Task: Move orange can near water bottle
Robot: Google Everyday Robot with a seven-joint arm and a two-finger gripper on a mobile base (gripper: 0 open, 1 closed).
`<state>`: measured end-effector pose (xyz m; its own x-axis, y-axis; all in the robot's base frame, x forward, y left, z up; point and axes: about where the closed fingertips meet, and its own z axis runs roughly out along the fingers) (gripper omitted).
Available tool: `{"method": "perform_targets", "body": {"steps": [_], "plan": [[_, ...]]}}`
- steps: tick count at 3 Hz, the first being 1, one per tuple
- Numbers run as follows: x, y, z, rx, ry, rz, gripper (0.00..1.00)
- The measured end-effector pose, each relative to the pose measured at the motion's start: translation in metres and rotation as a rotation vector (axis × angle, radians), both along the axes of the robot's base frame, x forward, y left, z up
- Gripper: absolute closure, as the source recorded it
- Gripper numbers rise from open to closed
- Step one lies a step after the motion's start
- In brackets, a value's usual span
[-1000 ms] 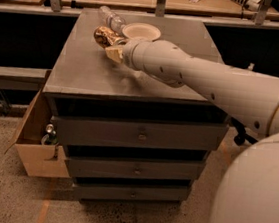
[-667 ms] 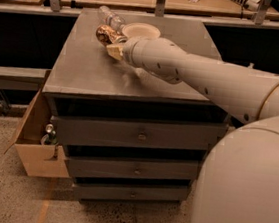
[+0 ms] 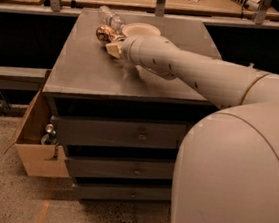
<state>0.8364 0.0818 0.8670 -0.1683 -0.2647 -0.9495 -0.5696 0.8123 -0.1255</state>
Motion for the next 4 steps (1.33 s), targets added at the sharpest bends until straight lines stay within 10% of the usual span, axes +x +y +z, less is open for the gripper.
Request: {"method": "perform_targets", "body": {"steps": [4], "plan": [[0.0195, -0.0084, -0.0053, 0.005, 0.010, -0.029, 0.00]]}}
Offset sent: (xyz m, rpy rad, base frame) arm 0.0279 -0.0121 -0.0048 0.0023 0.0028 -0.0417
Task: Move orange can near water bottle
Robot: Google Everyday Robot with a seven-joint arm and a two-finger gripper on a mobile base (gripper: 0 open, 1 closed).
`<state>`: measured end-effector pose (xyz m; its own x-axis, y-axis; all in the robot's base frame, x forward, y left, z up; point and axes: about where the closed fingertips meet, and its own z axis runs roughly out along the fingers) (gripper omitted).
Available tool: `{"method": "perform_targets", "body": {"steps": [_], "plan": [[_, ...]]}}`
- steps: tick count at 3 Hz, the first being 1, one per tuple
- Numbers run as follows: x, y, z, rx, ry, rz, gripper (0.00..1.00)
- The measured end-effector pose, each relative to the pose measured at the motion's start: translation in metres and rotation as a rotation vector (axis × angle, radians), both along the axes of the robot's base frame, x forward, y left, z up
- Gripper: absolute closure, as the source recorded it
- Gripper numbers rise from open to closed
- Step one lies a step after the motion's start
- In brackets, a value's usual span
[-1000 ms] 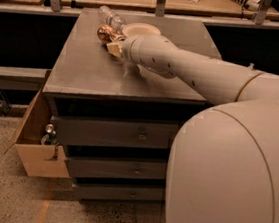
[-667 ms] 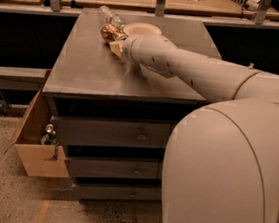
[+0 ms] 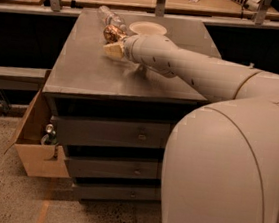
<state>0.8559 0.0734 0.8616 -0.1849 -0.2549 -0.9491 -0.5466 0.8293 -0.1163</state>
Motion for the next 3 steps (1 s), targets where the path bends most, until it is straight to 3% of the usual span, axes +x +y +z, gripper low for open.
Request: {"method": "perform_targets", "body": {"steps": [2, 3], "plan": [[-0.018, -0.005, 0.010, 0.033, -0.004, 0.010, 0.00], [-0.043, -0.016, 0.022, 0.068, -0.008, 0.009, 0.00]]}}
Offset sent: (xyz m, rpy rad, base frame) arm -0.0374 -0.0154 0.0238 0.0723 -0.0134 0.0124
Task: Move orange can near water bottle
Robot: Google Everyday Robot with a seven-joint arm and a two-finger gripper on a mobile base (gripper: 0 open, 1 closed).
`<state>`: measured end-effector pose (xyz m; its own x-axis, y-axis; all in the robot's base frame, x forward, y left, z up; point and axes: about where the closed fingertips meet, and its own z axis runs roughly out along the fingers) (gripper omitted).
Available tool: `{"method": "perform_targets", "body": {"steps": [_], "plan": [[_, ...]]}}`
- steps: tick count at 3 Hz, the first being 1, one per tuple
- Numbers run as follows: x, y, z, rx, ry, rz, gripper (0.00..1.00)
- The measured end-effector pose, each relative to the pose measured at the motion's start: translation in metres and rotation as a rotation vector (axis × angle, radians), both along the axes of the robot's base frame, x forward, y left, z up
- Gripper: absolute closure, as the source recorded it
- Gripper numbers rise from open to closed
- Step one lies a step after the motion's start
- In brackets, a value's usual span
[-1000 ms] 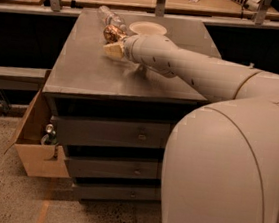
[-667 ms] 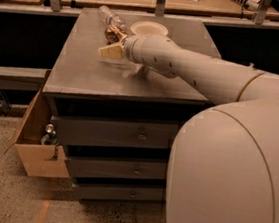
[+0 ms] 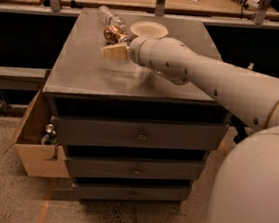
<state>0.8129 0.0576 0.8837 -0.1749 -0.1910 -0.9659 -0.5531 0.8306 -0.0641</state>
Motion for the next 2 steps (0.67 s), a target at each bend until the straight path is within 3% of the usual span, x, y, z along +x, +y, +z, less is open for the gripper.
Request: {"method": "perform_targets", "body": {"steps": [2], "plan": [[-0.067, -0.079, 0.020, -0.005, -0.011, -0.121, 0.00]]}}
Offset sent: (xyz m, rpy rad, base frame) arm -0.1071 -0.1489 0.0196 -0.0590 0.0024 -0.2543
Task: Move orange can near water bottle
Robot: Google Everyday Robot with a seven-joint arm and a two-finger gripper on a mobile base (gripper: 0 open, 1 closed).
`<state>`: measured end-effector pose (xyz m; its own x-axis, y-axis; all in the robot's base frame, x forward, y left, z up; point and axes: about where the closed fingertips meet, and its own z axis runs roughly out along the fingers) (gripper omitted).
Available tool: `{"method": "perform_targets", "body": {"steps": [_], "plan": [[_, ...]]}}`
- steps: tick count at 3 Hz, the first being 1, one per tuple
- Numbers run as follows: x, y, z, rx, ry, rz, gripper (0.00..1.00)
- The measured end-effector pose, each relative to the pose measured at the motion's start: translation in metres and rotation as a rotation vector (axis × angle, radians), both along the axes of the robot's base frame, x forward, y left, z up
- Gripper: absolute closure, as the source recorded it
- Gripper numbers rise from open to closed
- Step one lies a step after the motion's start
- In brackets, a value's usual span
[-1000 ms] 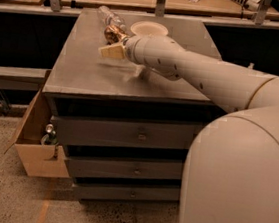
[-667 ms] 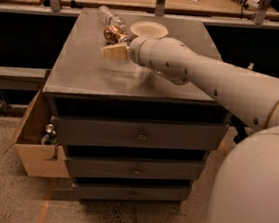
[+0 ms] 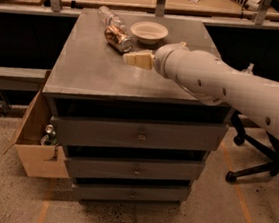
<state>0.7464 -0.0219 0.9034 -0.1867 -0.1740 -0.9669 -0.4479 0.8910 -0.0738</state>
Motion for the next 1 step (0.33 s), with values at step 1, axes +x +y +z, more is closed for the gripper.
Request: {"method": "perform_targets", "body": {"steps": [1], "plan": [[-0.0064, -0.0032, -0.0056, -0.011, 0.010, -0.002, 0.00]]}}
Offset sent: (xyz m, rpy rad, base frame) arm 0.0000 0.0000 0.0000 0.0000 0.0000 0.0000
